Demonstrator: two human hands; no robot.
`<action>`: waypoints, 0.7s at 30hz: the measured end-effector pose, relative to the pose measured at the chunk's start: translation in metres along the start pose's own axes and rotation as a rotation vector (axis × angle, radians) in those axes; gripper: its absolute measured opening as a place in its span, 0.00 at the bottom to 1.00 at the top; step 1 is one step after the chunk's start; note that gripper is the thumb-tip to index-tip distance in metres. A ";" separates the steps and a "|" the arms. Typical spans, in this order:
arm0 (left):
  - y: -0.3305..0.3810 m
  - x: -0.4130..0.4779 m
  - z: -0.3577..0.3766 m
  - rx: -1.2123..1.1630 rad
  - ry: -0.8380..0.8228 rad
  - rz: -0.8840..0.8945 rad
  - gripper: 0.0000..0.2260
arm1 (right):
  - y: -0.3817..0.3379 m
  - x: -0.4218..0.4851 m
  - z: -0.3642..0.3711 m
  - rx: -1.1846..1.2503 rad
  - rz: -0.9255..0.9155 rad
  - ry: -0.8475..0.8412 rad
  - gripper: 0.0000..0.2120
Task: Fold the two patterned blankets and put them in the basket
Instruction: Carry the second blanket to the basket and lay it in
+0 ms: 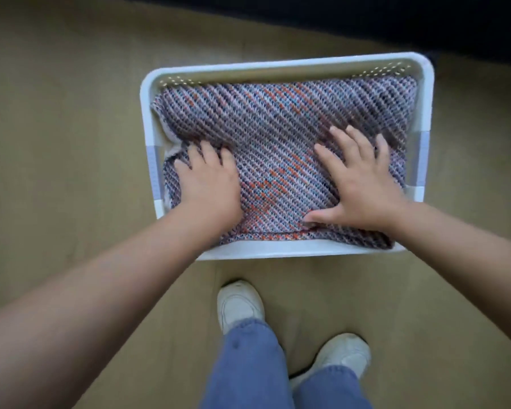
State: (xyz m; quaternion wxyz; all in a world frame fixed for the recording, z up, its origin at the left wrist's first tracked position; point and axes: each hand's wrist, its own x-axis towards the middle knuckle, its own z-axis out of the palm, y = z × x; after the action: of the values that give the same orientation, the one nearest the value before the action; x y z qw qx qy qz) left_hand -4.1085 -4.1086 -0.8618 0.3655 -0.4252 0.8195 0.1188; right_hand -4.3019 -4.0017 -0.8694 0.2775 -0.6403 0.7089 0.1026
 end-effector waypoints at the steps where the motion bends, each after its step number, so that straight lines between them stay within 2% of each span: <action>1: 0.002 -0.005 -0.006 -0.041 0.149 0.059 0.54 | -0.004 -0.001 -0.009 0.050 -0.052 0.109 0.54; 2: 0.003 -0.006 -0.010 -0.063 0.262 0.123 0.56 | -0.006 0.002 -0.014 0.071 -0.087 0.207 0.53; 3: 0.002 -0.003 -0.012 -0.074 0.292 0.169 0.60 | -0.004 0.009 -0.018 0.063 -0.093 0.249 0.53; 7: -0.010 0.046 0.012 -0.022 0.107 0.171 0.66 | 0.020 0.044 0.000 -0.068 -0.005 0.088 0.58; 9: -0.014 0.070 0.034 -0.025 0.058 0.180 0.65 | 0.035 0.055 0.029 -0.092 -0.016 0.086 0.57; 12: -0.015 0.090 0.056 -0.085 0.106 0.187 0.63 | 0.039 0.072 0.060 -0.047 -0.046 0.157 0.53; 14: -0.016 0.089 0.049 -0.080 0.058 0.171 0.63 | 0.040 0.079 0.055 -0.049 -0.050 0.145 0.53; 17: -0.003 0.068 0.027 0.079 -0.059 0.116 0.65 | 0.031 0.065 0.034 -0.151 0.034 -0.002 0.54; 18: 0.003 0.062 0.017 0.115 -0.089 0.086 0.65 | 0.023 0.062 0.026 -0.188 0.069 -0.056 0.53; 19: 0.009 0.049 0.001 0.054 -0.104 0.057 0.61 | 0.010 0.056 0.010 -0.161 0.105 -0.110 0.52; 21: 0.018 0.010 -0.029 -0.117 -0.083 0.017 0.47 | -0.014 0.031 -0.028 -0.037 0.178 -0.196 0.45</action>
State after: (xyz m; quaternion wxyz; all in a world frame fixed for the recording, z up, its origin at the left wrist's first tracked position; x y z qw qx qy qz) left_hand -4.1410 -4.1182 -0.8503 0.3725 -0.4334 0.7990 0.1870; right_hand -4.2969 -4.0447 -0.8598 0.3235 -0.5668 0.7303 0.2020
